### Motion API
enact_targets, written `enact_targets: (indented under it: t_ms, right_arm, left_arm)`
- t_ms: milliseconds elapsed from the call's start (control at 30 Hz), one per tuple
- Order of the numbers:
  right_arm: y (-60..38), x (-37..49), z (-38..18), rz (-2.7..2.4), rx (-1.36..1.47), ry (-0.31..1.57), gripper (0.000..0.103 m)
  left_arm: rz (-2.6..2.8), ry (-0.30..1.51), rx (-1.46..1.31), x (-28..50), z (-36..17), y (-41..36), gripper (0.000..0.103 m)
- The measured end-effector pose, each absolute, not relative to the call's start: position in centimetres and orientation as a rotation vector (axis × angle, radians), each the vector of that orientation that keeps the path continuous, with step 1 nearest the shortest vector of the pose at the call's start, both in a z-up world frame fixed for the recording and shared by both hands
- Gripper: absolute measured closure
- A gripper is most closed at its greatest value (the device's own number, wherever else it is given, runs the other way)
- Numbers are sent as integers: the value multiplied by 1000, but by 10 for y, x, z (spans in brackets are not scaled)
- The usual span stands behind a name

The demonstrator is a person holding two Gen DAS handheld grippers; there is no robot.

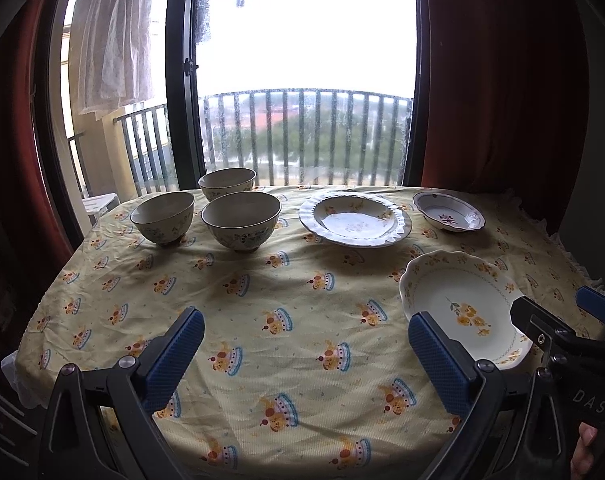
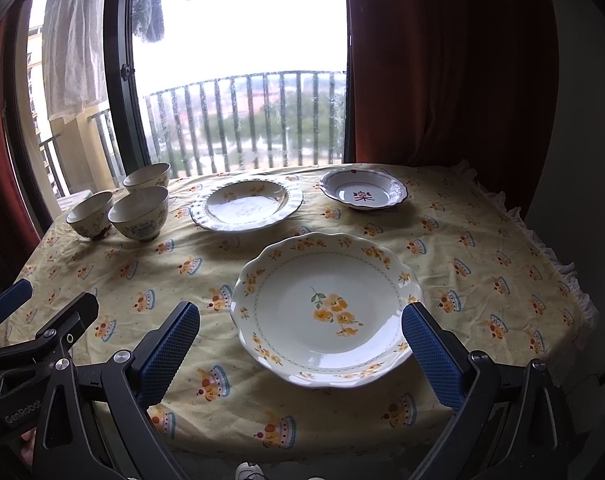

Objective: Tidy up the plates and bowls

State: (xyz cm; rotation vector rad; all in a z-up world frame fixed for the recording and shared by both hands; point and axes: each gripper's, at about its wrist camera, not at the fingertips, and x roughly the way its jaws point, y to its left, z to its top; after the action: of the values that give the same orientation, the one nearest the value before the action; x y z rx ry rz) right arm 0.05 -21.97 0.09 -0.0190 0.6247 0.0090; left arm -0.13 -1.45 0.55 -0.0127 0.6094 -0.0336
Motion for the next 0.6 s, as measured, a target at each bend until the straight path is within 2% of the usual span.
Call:
enact_targets:
  t_ms: [600]
  right_arm:
    - [-222,3,2,3,-13,618,1]
  left_arm:
    - [-42,601,-8,4,6,-20,0]
